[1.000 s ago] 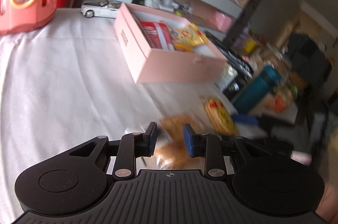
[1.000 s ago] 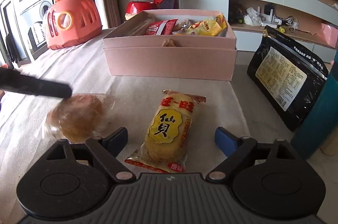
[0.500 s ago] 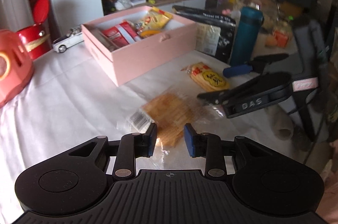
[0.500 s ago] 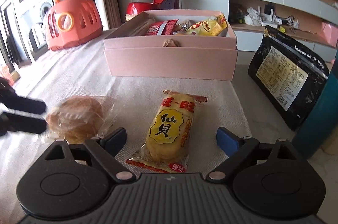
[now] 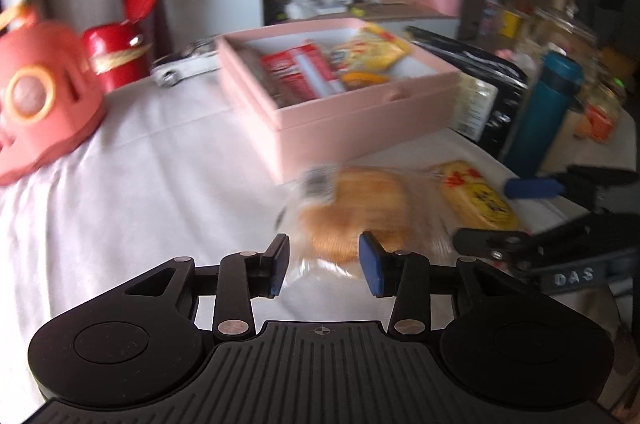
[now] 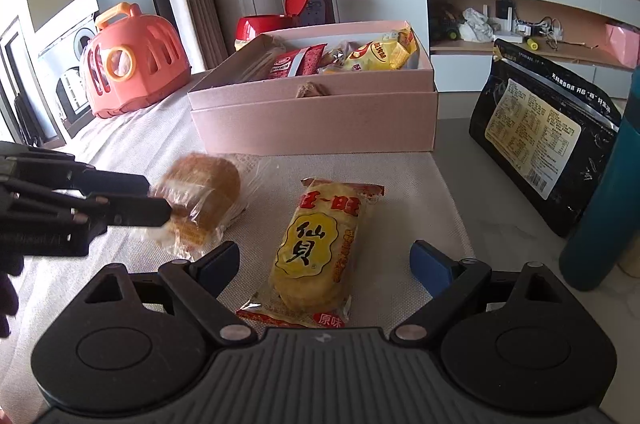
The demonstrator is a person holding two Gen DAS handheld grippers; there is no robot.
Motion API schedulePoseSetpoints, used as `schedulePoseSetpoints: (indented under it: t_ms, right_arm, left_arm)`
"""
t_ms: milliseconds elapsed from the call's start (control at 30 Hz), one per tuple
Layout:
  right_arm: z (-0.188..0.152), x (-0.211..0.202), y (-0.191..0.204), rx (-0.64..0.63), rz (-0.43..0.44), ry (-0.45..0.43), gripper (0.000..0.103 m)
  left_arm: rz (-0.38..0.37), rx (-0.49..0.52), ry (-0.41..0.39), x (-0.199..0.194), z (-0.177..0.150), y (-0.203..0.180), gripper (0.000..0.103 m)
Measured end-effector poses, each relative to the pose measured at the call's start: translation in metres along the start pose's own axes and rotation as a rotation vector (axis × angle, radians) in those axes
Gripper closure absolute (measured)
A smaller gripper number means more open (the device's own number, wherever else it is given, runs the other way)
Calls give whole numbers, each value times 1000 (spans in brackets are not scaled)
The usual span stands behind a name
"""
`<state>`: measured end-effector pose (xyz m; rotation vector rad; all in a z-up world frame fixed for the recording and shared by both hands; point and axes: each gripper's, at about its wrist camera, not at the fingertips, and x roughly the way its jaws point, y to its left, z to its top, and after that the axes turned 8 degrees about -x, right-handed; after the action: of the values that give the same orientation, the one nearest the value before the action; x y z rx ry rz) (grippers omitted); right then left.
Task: Organize snacks
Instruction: 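Move the left gripper to the round bread pack and grasp it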
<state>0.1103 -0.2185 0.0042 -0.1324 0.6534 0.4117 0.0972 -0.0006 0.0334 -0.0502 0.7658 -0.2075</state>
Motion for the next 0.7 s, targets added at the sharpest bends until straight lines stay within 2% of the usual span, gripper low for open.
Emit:
schedulePoseSetpoints:
  t_ms: [67,167,200,267,333,500,567,700]
  right_arm:
    - [0,1,2,-10,-8,4,10]
    - [1,2,3,-17,-14,7,10]
    - [1,2,3,-18,-15,8,10]
    - [1,2,3,-19,-16,8,10]
    - [0,1,3,-18,-15,6,10]
    - [0,2,4,-22,-18,8,10]
    - [0,2,4,-28,-21,10,10]
    - [1,3,6,-37,-27,14,10]
  left_arm:
    - [-46,-46,-4,-4,3,9,62]
    - [-134,-182,-18,0,11,27,62]
    - [-142,-238,-20,3,13,35,62]
    - [-111,-353,-4,11,15,49,62]
    - [-110,-417,10,12,12,58,62]
    - [-209,-519,56,-5,2,57,62]
    - [-223,-515,36,-10,6,48,62]
    - [-130,-324,-18,-3,21,8,62]
